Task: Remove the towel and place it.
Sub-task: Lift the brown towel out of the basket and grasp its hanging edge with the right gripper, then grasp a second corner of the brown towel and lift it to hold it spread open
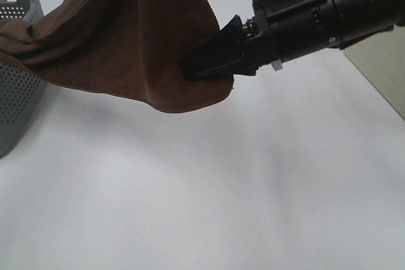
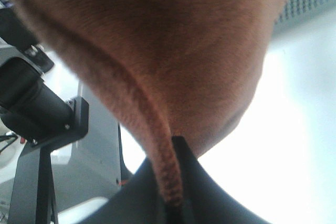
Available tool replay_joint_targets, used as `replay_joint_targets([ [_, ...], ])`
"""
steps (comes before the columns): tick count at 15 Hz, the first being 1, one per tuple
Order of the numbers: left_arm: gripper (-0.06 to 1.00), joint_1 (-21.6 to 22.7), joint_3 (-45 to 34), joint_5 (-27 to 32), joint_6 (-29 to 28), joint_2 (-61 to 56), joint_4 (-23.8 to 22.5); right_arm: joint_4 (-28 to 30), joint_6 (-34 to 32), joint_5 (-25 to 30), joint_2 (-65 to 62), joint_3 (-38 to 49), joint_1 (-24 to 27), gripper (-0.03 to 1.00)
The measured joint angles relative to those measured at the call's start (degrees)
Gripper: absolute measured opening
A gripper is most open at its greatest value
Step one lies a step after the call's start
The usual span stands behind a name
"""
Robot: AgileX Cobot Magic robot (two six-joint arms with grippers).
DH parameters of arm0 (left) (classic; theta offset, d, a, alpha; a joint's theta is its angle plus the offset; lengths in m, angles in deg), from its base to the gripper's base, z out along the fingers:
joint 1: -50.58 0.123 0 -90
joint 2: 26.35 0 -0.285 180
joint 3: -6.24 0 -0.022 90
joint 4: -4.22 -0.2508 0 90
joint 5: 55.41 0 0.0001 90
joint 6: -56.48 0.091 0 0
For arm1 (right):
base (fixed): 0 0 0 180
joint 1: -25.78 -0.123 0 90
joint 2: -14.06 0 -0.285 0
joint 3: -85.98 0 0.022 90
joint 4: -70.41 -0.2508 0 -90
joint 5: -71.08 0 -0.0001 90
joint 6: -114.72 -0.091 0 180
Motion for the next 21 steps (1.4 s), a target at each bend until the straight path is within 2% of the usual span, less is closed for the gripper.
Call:
replay_joint_targets([
  [3, 0.0, 0.0, 0.0, -0.6, 0.0, 0.0, -1.3, 22.9, -27.0, 1.0, -0.6, -14.2, 0.0, 0.01],
  [5, 0.0, 0.0, 0.0, -2.5, 0.0, 0.0, -1.3, 36.6, -43.1, 5.3, -0.7, -25.7, 0.0, 0.01],
  [7, 0.0, 0.1, 0.0, -5.4, 0.0, 0.0, -1.6, 48.3, -51.9, 7.1, -0.7, -36.8, 0.0, 0.01],
  [8, 0.0, 0.1, 0.0, -8.0, 0.0, 0.0, -2.8, 53.1, -54.2, 7.1, -0.6, -42.1, 0.0, 0.01],
  [9, 0.0, 0.1, 0.0, -9.3, 0.0, 0.0, -3.4, 55.2, -55.1, 7.1, -0.3, -45.0, 0.0, 0.01],
  [10, 0.0, 1.1, 0.0, -13.4, 0.0, 0.0, -6.0, 61.8, -56.6, 7.1, 2.1, -55.3, 0.0, 0.01],
  [14, 0.0, 7.3, 0.0, -19.9, 0.0, 0.7, -6.5, 71.2, -57.2, 5.4, 9.1, -70.6, 0.0, 0.01],
  [17, 0.0, 11.3, 0.0, -26.1, 0.0, 3.8, -6.5, 73.1, -57.3, -4.3, 11.9, -73.5, 0.0, 0.01],
  [18, 0.0, 12.0, 0.0, -27.5, 0.0, 4.5, -6.5, 73.3, -57.3, -5.8, 12.1, -73.6, 0.0, 0.01],
  [21, 0.0, 15.7, 0.0, -38.6, 0.1, 8.7, -6.6, 77.7, -55.2, -11.7, 13.5, -73.7, 0.0, 0.01],
])
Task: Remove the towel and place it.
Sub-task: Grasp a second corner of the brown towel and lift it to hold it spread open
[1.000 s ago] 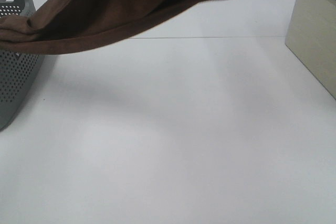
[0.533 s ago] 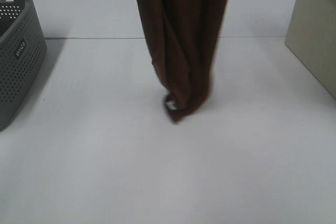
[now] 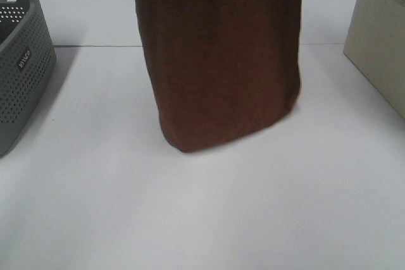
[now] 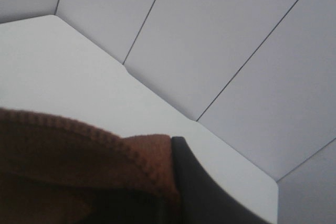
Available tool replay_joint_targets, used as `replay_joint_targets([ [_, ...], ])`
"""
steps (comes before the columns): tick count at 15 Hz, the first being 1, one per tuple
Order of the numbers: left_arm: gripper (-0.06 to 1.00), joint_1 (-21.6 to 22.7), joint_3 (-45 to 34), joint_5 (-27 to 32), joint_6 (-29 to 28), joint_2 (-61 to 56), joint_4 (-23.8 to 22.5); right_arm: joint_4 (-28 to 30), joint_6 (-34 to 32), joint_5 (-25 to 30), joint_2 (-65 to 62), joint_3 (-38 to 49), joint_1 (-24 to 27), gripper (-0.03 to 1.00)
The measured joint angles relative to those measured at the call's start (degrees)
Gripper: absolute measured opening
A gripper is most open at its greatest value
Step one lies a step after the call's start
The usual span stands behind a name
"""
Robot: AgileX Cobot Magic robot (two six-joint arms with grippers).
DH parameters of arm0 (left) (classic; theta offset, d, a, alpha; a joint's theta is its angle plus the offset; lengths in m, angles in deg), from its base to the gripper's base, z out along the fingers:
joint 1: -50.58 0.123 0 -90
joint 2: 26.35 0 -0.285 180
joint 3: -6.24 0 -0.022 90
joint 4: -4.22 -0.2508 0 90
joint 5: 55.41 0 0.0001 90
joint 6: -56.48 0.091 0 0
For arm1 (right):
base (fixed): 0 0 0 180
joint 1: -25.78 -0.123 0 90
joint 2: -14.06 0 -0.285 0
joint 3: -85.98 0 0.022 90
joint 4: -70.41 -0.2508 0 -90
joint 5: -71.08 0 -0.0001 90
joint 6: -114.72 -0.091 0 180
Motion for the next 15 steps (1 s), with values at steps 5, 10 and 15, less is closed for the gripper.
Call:
replay_joint_targets([
  [5, 0.0, 3.6, 0.0, -13.9, 0.0, 4.1, -1.2, 1.4, 15.6, -5.7, 4.8, 0.0, 0.0, 0.01],
  [10, 0.0, 7.6, 0.0, -23.5, 0.0, 6.9, -1.8, 2.4, 21.5, -21.5, 8.6, 0.0, 0.0, 0.01],
  [15, 0.0, 10.9, 0.0, -38.7, 0.0, 14.0, -1.7, 1.7, 21.5, -35.9, 15.1, 0.0, 2.3, 0.01],
])
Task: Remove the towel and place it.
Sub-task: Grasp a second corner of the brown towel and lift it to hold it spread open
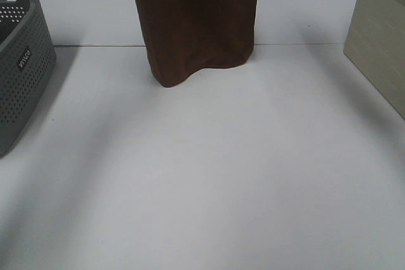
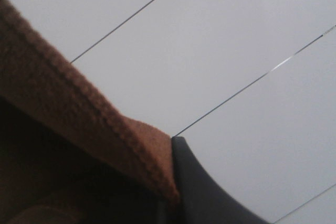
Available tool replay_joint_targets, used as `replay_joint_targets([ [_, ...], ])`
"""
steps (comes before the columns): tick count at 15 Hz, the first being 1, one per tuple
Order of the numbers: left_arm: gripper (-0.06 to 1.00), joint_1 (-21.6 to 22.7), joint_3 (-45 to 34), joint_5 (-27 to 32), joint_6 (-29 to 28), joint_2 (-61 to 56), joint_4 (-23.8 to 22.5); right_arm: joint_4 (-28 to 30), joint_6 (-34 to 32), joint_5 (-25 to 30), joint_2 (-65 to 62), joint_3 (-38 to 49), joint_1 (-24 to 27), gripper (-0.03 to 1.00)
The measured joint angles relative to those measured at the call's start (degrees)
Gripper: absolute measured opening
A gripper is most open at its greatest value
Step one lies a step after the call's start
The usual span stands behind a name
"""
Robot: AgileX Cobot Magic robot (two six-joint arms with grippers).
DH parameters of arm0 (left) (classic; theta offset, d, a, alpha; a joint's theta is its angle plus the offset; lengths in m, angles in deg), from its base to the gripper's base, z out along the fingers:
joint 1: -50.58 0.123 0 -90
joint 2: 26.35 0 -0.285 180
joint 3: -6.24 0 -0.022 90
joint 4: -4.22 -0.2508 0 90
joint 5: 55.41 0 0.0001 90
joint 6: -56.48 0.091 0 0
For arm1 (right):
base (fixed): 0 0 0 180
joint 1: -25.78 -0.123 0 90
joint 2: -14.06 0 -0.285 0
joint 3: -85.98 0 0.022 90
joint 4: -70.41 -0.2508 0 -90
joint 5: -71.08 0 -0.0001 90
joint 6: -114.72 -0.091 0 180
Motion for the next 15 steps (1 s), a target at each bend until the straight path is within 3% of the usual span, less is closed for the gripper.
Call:
replay_joint_targets([
  [4, 0.0, 0.2, 1.4, -11.6, 0.0, 6.0, 4.0, -4.7, 0.0, -9.6, 2.6, 0.0, 3.4, 0.01],
  [6, 0.0, 0.2, 6.5, -13.7, 0.0, 10.1, 6.1, -6.0, -0.4, -13.5, 3.7, 0.0, 4.5, 0.01],
  [8, 0.0, 0.2, 15.1, -13.3, 0.0, 15.4, 7.3, -6.4, -1.9, -15.4, 5.1, 0.0, 5.5, 0.01],
  [12, 0.0, 0.9, 31.6, -6.9, -0.1, 24.8, 7.2, -5.8, -6.4, -18.8, 6.4, 0.0, 6.4, 0.01],
  [15, 0.0, 2.4, 35.2, -5.4, -1.2, 25.9, 6.8, 1.4, -15.8, -19.1, 6.7, 0.0, 6.4, 0.01],
])
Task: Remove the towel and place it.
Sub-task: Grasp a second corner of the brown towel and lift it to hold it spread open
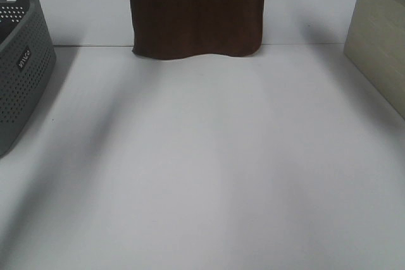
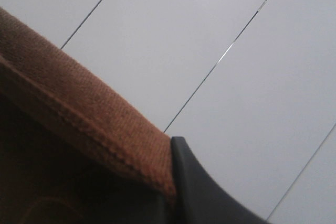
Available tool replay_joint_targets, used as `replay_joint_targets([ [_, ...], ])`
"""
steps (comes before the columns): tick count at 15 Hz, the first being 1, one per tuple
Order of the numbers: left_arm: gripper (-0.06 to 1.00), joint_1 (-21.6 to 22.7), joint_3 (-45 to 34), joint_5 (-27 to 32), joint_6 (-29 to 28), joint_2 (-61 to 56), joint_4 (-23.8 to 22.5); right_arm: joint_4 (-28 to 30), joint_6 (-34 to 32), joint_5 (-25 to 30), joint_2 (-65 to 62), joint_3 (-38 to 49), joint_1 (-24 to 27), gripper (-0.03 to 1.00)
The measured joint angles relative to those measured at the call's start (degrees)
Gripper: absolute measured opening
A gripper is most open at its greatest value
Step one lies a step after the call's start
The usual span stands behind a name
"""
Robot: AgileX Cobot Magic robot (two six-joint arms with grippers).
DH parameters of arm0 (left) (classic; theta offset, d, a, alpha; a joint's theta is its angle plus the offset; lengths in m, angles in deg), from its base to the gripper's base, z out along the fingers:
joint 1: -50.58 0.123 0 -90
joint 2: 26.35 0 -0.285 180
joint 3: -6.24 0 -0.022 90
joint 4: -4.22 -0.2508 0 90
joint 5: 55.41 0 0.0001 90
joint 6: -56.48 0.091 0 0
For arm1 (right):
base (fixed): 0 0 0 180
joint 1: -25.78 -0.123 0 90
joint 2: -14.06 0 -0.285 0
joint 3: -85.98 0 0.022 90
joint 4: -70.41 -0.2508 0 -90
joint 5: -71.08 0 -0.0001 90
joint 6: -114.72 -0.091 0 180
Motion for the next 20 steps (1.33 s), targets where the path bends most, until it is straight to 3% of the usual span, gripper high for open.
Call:
replay_joint_targets([
  [6, 0.0, 0.9, 0.0, 1.0, -0.1, 0.0, -1.4, 13.6, -10.1, 1.8, 1.0, 0.0, 0.1, 0.01],
  [11, 0.0, 0.9, 0.0, 1.8, -0.1, 0.2, -1.5, 14.9, -14.5, -5.3, 1.0, 0.0, 0.6, 0.01],
  [13, 0.0, 0.9, 0.1, 3.1, -2.0, 0.2, -1.5, 16.0, -19.1, -5.4, 1.0, 0.0, 0.6, 0.01],
  [17, 0.0, 0.7, 0.1, 13.8, -10.0, 0.2, -1.2, 20.4, -29.2, -0.3, 1.4, 0.0, 0.6, 0.01],
  [20, 0.0, -0.2, 0.1, 20.7, -11.6, 0.2, 2.6, 20.3, -33.7, 9.3, 1.6, 0.0, 0.6, 0.01],
])
